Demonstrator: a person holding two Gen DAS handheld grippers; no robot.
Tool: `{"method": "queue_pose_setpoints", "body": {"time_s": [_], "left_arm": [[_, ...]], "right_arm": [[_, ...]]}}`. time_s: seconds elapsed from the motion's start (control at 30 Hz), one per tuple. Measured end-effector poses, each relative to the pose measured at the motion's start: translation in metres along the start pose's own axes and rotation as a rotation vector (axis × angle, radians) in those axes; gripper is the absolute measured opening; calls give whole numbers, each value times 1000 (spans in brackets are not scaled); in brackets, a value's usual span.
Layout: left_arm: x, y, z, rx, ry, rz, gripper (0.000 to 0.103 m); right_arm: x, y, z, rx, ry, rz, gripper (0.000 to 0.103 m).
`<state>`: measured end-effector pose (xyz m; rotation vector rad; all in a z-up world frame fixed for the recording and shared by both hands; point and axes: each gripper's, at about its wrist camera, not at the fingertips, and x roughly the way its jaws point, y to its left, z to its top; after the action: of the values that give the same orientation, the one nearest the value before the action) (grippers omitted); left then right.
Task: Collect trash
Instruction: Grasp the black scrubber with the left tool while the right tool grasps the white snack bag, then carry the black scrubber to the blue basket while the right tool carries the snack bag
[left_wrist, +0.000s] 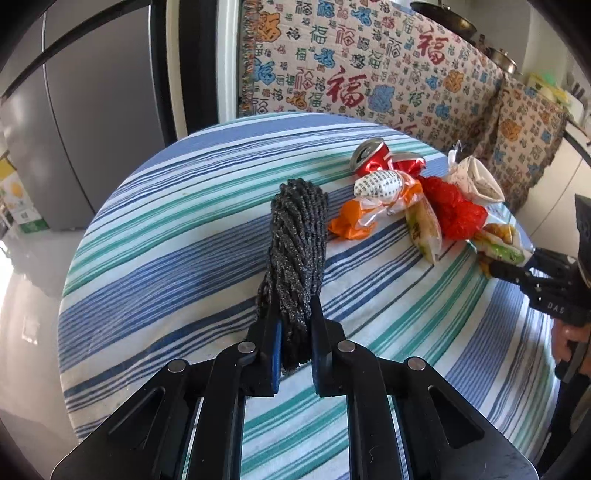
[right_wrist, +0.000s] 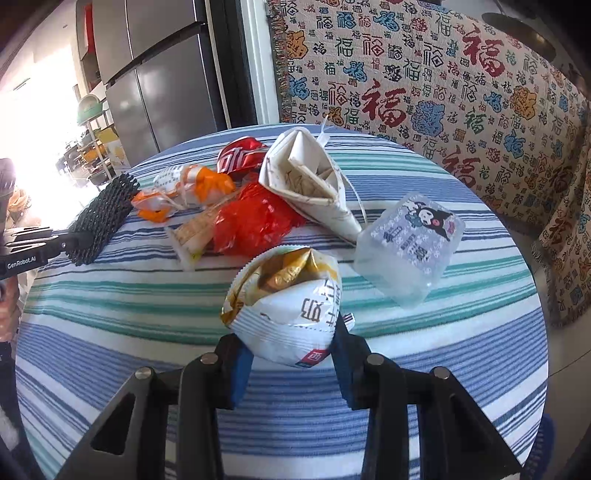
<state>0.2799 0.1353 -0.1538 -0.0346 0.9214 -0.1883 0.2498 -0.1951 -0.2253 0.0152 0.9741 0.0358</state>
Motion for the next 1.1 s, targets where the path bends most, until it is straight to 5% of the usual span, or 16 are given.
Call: {"method": "queue_pose_setpoints", "body": {"time_s": [0.1,0.17,0.2,0.23,0.43,0.63,0.7,0.77,0.83,1.1], "left_arm": [[-9,-3,-12,16,14,-18,17],[-10,-5,-17,33,19,-3,33],[-10,-6,-18,38,19,11,51],[-9,-6,-18,41,14,24,62],[-2,-2,-12,5,18,23,71],[-1,-22,-8,88,-20,41,82],[8,-23,-6,85,5,47,78],[14,-20,-4,71,31,23,49],[12,-19,-5,60,32,-7,22],[-5,-29,-7,53,-15,4,15]], "right_arm": [[-15,5,-14,-20,14,11,39],[-21,7,-20,-19,13,2,45],[-24,5,-21,-16,8,-4,50],[-25,5,-23,-16,0,-15,63],[-27,1,-20,-19,-1,-35,68],[-35,7,-14,-58,-13,-37,68],[-33,7,-12,-54,-5,-28,67],[-30,4,-10,-31,24,1,40],[-32,5,-10,-23,35,-4,35],[-56,3,-14,-14,39,-1,30]]}}
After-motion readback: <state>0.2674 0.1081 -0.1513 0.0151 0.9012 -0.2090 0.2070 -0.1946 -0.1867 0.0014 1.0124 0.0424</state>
